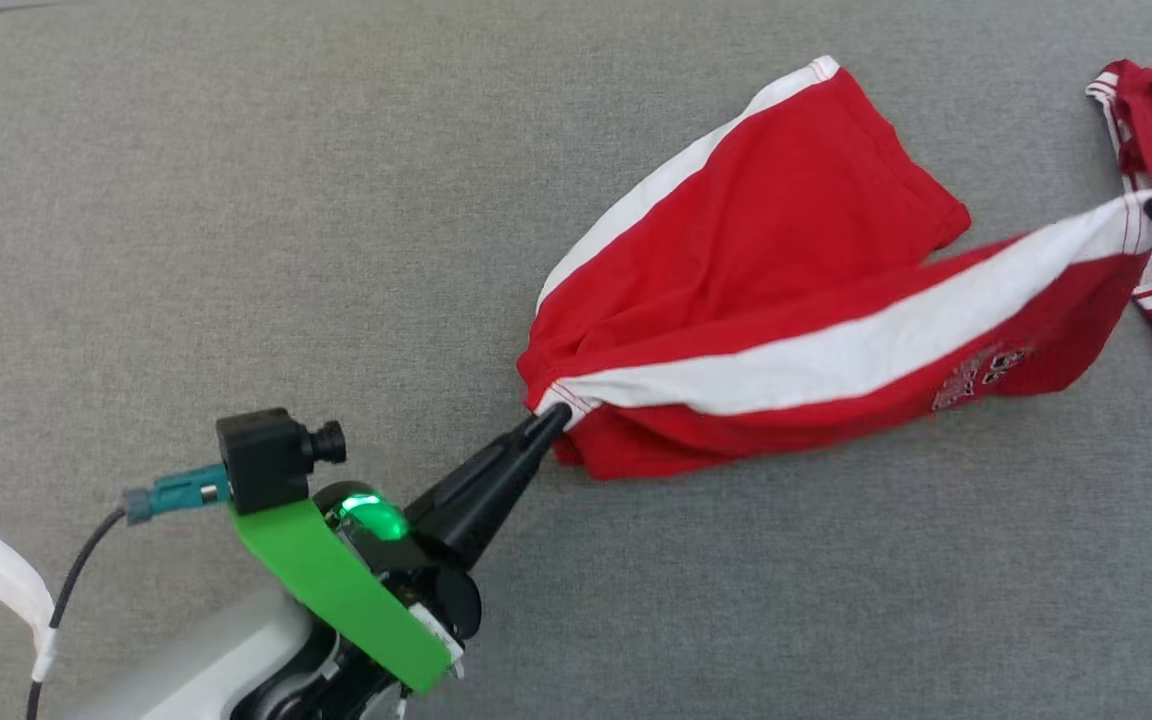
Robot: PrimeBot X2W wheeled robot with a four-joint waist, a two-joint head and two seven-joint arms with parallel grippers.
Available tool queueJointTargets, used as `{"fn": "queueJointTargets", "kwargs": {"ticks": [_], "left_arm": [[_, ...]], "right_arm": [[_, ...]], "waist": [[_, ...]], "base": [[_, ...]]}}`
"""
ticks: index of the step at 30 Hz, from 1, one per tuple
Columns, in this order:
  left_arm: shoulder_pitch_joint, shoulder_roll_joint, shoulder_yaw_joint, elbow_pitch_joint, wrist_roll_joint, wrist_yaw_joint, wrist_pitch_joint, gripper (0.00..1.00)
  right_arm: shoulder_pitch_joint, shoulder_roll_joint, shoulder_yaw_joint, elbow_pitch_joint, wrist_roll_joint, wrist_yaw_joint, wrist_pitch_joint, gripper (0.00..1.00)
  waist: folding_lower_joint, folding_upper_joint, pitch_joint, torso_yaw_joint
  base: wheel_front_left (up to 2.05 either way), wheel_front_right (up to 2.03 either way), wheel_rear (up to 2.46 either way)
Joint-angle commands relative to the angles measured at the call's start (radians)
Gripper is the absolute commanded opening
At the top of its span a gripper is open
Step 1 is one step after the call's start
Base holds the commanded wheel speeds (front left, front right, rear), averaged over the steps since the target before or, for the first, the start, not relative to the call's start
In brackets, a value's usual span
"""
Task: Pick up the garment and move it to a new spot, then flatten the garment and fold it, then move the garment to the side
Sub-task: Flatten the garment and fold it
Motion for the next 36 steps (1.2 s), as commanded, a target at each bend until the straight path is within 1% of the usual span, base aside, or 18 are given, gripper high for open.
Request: {"fn": "queueJointTargets", "kwargs": {"ticks": [1,3,7,14,21,26,28,29,30,31,32,33,34,36], "left_arm": [[-0.016,-0.012,0.031,0.001,-0.037,0.002,-0.004,0.0],[-0.016,-0.026,0.067,0.002,-0.081,0.002,-0.004,0.0],[-0.027,-0.04,0.109,0.017,-0.134,0.002,-0.004,0.0],[-0.054,-0.08,0.155,0.08,-0.17,0.002,0.013,0.0],[-0.093,-0.126,0.18,0.158,-0.136,0.002,0.021,0.0],[-0.103,-0.15,0.186,0.196,-0.124,0.002,0.017,0.0],[-0.108,-0.158,0.185,0.211,-0.12,0.002,0.016,0.0],[-0.11,-0.161,0.184,0.221,-0.118,0.002,0.016,0.0],[-0.113,-0.162,0.18,0.231,-0.111,0.002,0.016,0.25],[-0.115,-0.165,0.175,0.237,-0.107,0.002,0.016,0.36],[-0.115,-0.169,0.171,0.245,-0.104,0.002,0.016,0.58],[-0.115,-0.17,0.17,0.253,-0.097,0.002,0.015,0.77],[-0.115,-0.173,0.168,0.262,-0.093,0.002,0.014,1.0],[-0.109,-0.174,0.17,0.282,-0.077,0.002,0.011,1.0]], "right_arm": [[-0.061,0.016,0.007,0.027,-0.007,0.0,0.024,0.0],[-0.136,0.033,0.016,0.067,-0.02,0.0,0.051,0.0],[-0.277,0.078,0.049,0.132,-0.056,0.0,0.099,0.0],[-0.516,0.166,0.137,0.245,-0.156,0.0,0.174,0.0],[-0.705,0.233,0.231,0.379,-0.239,0.0,0.232,0.0],[-0.779,0.265,0.279,0.446,-0.252,0.0,0.238,0.0],[-0.797,0.274,0.298,0.467,-0.247,0.0,0.239,0.13],[-0.804,0.279,0.305,0.476,-0.238,0.0,0.236,0.32],[-0.807,0.284,0.31,0.485,-0.226,0.0,0.235,0.49],[-0.809,0.287,0.314,0.487,-0.218,0.0,0.231,0.91],[-0.811,0.289,0.316,0.491,-0.207,0.0,0.22,1.0],[-0.809,0.289,0.318,0.495,-0.2,0.0,0.212,1.0],[-0.803,0.289,0.32,0.497,-0.196,0.0,0.197,1.0],[-0.785,0.284,0.329,0.493,-0.189,0.0,0.167,1.0]], "waist": [[0.0001,-0.0001,0.045,0.039],[0.0001,-0.0001,0.064,0.049],[0.0001,-0.0001,0.1,0.061],[0.0001,-0.0001,0.167,0.08],[0.0001,-0.0001,0.224,0.106],[0.0001,-0.0001,0.249,0.121],[0.0001,-0.0001,0.256,0.124],[0.0001,-0.0001,0.258,0.125],[0.0001,-0.0001,0.259,0.127],[0.0001,-0.0001,0.259,0.127],[0.0001,-0.0001,0.258,0.127],[0.0001,-0.0001,0.256,0.126],[0.0001,-0.0001,0.25,0.124],[0.0001,-0.0001,0.235,0.117]], "base": [[0.0,0.0,0.0],[0.0,0.0,0.0],[0.0,0.0,0.0],[0.0,0.0,0.0],[0.0,0.0,0.0],[0.0,0.0,0.0],[0.0,0.0,0.0],[0.0,0.0,0.0],[0.0,0.0,0.0],[0.0,0.0,0.0],[0.0,0.0,0.0],[0.0,0.0,0.0],[0.0,0.0,0.0],[0.0,0.0,0.0]]}}
